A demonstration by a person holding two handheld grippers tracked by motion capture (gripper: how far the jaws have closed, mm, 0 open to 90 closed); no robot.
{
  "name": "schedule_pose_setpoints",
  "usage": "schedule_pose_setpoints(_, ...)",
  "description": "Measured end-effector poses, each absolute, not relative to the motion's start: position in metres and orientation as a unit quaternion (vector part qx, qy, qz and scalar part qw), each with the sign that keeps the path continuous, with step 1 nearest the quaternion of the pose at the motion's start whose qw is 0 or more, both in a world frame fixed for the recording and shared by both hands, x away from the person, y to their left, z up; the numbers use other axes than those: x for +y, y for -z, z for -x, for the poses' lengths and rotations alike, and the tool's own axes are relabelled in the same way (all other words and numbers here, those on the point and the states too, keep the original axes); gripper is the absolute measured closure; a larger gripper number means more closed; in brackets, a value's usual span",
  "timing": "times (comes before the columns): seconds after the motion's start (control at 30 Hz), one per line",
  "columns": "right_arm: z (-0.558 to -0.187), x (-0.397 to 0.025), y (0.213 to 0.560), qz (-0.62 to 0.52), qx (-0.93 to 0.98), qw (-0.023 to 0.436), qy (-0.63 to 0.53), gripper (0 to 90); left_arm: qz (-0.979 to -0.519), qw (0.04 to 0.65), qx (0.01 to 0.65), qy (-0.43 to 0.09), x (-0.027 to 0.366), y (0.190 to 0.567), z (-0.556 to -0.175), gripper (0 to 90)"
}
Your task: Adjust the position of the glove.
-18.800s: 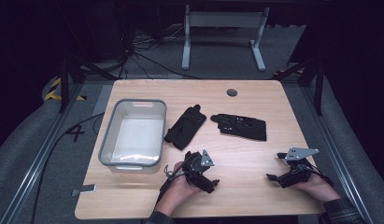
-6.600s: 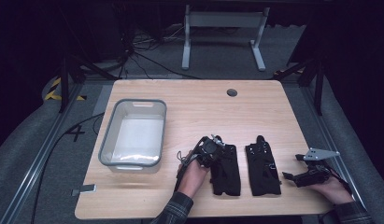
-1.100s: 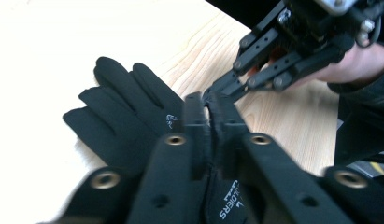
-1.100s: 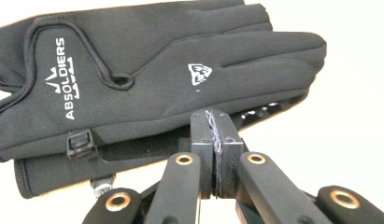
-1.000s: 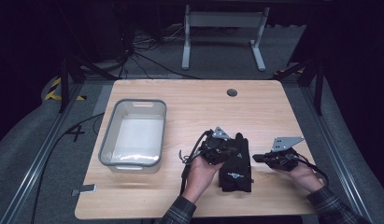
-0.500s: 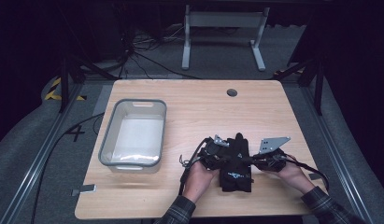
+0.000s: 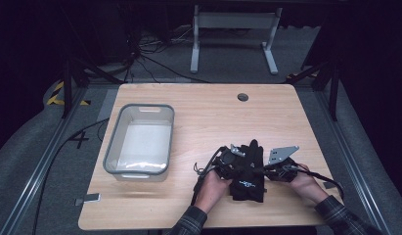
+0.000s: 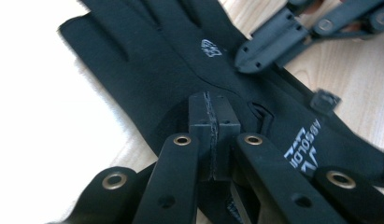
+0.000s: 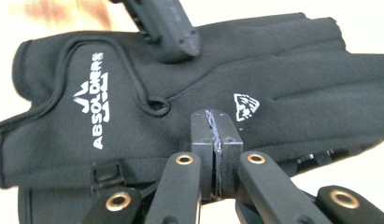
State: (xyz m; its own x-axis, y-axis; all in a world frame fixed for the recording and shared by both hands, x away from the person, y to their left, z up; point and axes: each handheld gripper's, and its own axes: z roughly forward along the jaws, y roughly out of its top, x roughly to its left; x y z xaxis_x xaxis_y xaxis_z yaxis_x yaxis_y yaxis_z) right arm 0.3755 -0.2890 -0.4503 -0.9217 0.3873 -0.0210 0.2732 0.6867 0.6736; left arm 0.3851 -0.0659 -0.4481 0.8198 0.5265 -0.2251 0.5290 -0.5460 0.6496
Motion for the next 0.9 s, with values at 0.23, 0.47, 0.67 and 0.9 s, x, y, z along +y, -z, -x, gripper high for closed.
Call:
schedule_pose_setpoints(0.23,-0.371,-0.284,0.452,-0.168,0.915,0.067,-0.362,90.0,-0.878,0.37,0.304,-0.001,-0.064,0.447,-0.392,89.7)
schedule_pose_setpoints(0.47,-0.364,-0.272,0.451,-0.151,0.918,0.062,-0.36,90.0,-0.876,0.372,0.308,-0.001,-0.066,0.446,-0.402,89.7)
schedule_pose_setpoints(0.67,-0.363,-0.268,0.453,-0.145,0.917,0.055,-0.368,90.0,-0.875,0.375,0.306,0.006,-0.067,0.448,-0.406,89.7)
schedule_pose_setpoints(0.9,-0.362,-0.267,0.453,-0.144,0.917,0.054,-0.368,90.0,-0.878,0.372,0.301,-0.001,-0.069,0.446,-0.405,89.7)
